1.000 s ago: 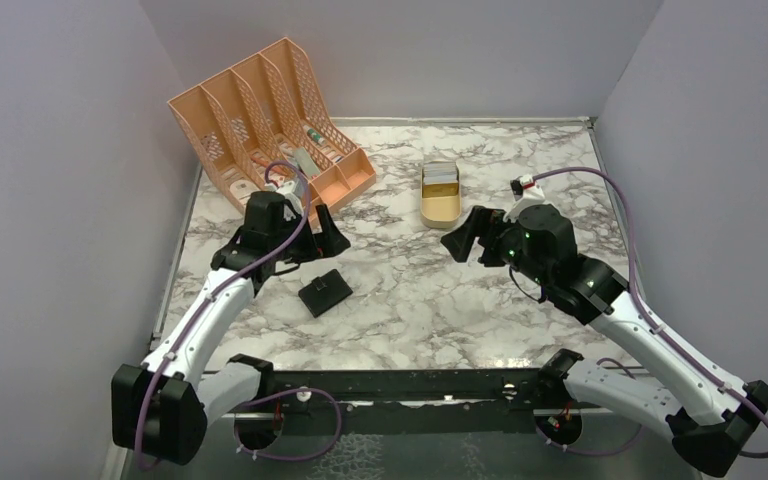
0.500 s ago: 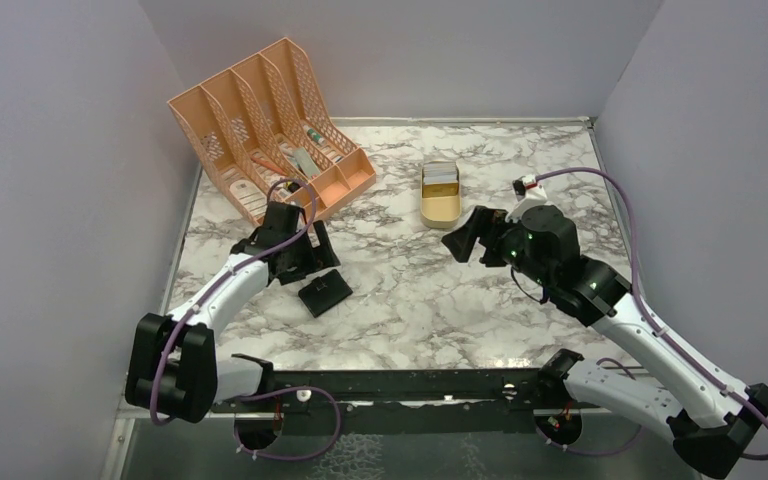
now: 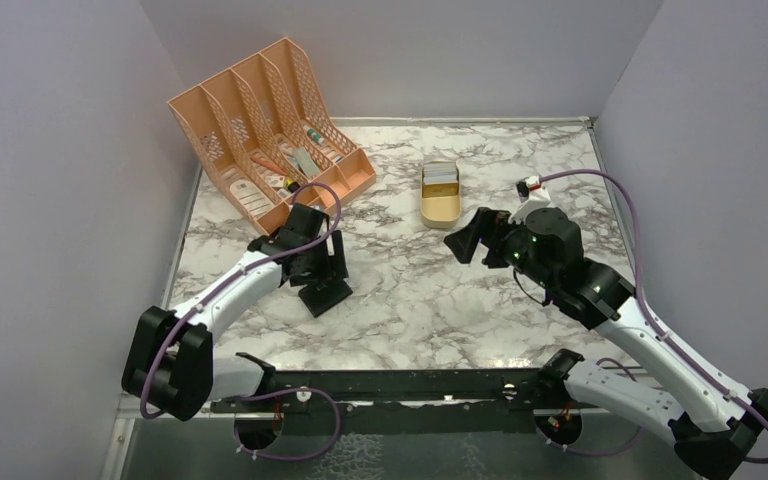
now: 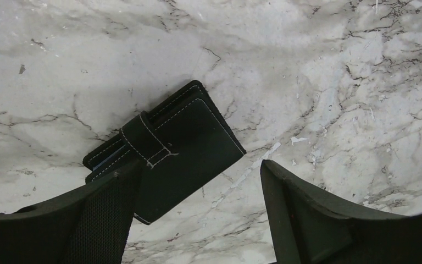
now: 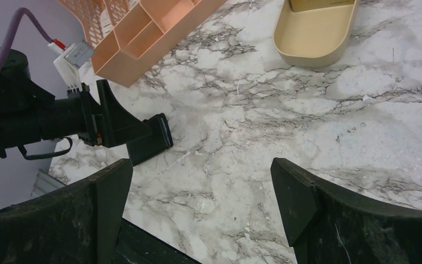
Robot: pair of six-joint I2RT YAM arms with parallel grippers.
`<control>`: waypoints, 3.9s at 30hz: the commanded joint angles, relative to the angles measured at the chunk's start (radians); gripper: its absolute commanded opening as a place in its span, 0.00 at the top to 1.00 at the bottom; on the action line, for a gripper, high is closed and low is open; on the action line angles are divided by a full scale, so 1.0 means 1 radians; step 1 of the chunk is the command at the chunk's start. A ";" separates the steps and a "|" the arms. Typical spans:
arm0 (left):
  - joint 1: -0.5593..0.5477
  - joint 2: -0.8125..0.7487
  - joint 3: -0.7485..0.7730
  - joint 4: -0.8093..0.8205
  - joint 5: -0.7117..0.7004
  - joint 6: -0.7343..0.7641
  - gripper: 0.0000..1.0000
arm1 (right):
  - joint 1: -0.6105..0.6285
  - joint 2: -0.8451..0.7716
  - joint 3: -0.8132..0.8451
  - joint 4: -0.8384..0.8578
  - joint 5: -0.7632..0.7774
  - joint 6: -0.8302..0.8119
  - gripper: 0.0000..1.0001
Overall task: Put the credit cards into the card holder
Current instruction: Adjust the card holder at the center of the board, then open the card holder at the center of the board.
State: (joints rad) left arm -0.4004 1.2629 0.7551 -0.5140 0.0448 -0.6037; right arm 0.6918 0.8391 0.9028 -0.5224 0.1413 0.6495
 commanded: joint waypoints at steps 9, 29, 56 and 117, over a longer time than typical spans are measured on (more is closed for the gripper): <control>-0.032 0.017 0.028 -0.099 -0.213 -0.027 0.10 | -0.005 -0.026 0.002 -0.023 0.037 -0.024 0.00; -0.104 -0.013 -0.082 -0.010 -0.122 -0.188 0.19 | -0.005 -0.061 0.012 -0.028 0.086 -0.041 0.00; -0.578 0.337 0.282 -0.198 -0.512 -0.135 0.41 | -0.005 -0.097 -0.016 -0.040 0.081 -0.026 0.00; -0.391 0.033 -0.157 0.532 0.171 -0.343 0.74 | -0.005 0.047 -0.151 0.018 -0.273 0.100 0.28</control>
State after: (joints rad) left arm -0.7914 1.3262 0.6250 0.0307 0.2344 -0.9611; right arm 0.6914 0.8082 0.8150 -0.5449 0.0566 0.6678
